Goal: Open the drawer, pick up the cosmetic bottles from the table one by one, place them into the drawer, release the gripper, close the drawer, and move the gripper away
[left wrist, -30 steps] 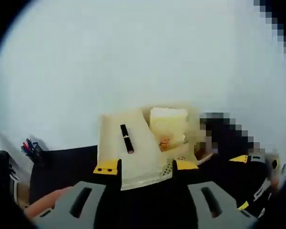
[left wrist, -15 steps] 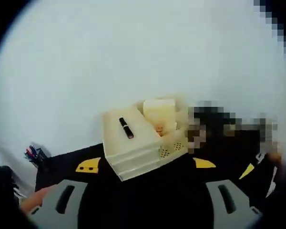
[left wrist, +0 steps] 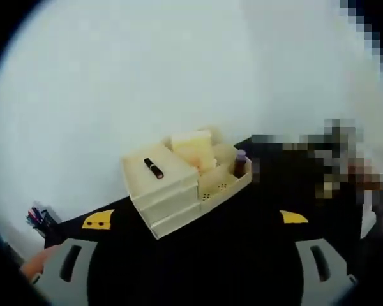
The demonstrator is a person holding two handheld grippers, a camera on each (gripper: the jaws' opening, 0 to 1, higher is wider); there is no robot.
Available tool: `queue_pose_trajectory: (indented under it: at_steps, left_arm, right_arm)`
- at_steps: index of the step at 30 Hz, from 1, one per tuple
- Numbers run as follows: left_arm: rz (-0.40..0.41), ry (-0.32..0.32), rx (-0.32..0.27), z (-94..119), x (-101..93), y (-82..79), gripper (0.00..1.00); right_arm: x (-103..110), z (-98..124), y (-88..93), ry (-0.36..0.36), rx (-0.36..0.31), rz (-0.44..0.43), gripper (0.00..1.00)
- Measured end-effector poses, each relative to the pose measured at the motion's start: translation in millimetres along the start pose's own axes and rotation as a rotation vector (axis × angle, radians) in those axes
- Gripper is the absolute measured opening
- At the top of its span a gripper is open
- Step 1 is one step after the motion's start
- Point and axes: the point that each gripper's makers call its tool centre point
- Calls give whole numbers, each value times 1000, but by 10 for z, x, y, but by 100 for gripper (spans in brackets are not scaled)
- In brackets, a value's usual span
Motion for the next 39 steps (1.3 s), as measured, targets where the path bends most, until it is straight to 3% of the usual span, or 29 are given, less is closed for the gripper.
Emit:
queue_pose_trajectory:
  at_steps: [4, 11, 17, 34, 39]
  left_arm:
    - [18, 32, -19, 15, -2, 78, 96]
    - [-1, 131, -29, 39, -189, 210, 96]
    - [-24, 153, -32, 59, -244, 333, 96]
    - [-10, 189, -85, 241, -36, 582, 96]
    - [-18, 202, -83, 223, -8, 727, 96]
  right_arm:
    - [40, 112, -9, 22, 1, 3, 93]
    - [108, 288, -15, 45, 9, 9, 93]
    - [27, 428, -10, 83, -8, 1, 93]
    - [45, 750, 255, 110, -1, -39, 93]
    - [126, 781, 364, 127, -15, -54, 93]
Point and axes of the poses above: the point that each gripper's makers call its tool centre point, and the gripper's own axes: z roughly backward along the fingers, x roughly to its left, y roughly out of its underside, and after that the axes turned 13 degrees about z, right-handed
